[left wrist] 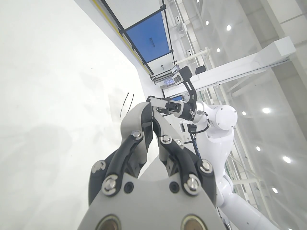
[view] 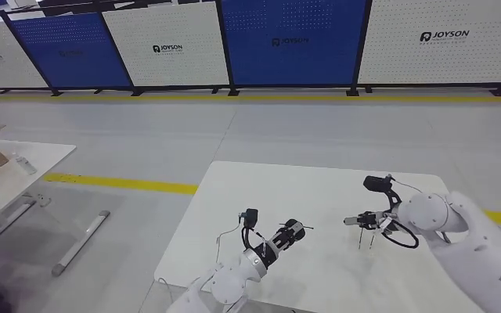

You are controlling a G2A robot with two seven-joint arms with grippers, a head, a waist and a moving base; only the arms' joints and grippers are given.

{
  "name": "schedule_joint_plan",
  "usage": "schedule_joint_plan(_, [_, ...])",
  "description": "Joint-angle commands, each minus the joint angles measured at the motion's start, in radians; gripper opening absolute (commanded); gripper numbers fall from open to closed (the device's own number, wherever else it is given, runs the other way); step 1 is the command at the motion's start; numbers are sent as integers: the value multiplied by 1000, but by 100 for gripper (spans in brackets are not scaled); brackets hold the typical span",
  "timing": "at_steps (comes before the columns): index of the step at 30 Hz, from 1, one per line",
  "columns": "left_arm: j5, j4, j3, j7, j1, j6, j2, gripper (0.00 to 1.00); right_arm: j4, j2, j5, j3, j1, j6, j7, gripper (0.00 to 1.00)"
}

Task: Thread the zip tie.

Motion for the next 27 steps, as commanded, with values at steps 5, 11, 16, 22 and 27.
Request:
schedule_joint_plan(5, [0, 0, 0, 0, 0, 0, 0, 0, 27, -10, 23, -14, 21, -25, 21, 100])
schedule_joint_plan(11, [0, 0, 0, 0, 0, 0, 0, 0, 27, -10, 23, -14, 21, -25, 21, 100])
schedule_joint_plan(16, [0, 0, 0, 0, 0, 0, 0, 0, 51, -14, 39, -7, 7, -14, -4, 100])
schedule_joint_plan(22, [0, 0, 0, 0, 0, 0, 0, 0, 62, -18, 18, -7, 12, 20, -4, 44])
schedule_joint_plan(27, [0, 0, 0, 0, 0, 0, 0, 0, 65, -19, -9, -11, 11, 49, 19, 42])
